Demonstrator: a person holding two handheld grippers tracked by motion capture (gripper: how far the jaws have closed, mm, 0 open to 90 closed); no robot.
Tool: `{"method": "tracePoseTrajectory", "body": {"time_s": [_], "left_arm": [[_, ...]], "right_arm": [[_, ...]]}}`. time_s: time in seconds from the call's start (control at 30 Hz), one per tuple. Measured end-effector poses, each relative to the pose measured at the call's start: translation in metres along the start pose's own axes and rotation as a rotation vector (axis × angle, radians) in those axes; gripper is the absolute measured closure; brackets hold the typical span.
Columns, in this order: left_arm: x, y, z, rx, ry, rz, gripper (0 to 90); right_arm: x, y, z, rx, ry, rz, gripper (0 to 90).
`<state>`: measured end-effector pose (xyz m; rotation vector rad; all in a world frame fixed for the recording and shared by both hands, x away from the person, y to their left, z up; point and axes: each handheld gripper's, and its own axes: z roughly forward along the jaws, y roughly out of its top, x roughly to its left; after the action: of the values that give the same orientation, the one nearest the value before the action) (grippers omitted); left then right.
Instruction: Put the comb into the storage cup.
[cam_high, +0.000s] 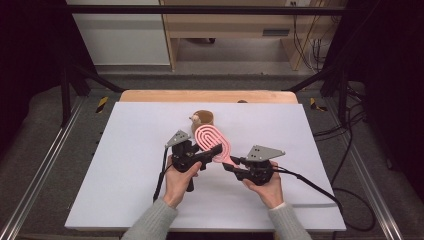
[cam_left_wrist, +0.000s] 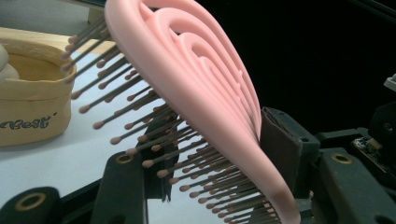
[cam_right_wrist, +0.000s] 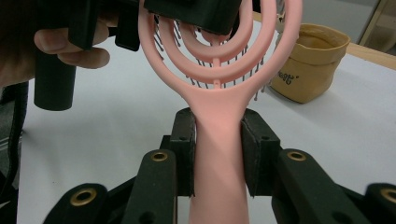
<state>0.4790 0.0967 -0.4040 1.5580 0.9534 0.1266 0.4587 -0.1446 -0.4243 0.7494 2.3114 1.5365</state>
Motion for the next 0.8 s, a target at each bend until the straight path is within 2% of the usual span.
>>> {"method": "tracePoseTrajectory", "body": {"time_s": [0.3,0.47,0.8], "left_arm": [[-0.005,0.000,-0.001,-0.008,-0.014,-0.003,52.9],[-0.009,0.001,-0.002,-0.011,-0.020,0.019,56.7],[-0.015,0.002,-0.004,-0.021,-0.039,0.034,60.8]], "right_arm": [[0.000,0.000,0.001,0.000,0.002,-0.001,69.5],[0.000,-0.001,0.001,0.002,0.006,-0.002,69.8],[0.000,-0.001,0.002,-0.001,0.019,-0.001,70.0]]}}
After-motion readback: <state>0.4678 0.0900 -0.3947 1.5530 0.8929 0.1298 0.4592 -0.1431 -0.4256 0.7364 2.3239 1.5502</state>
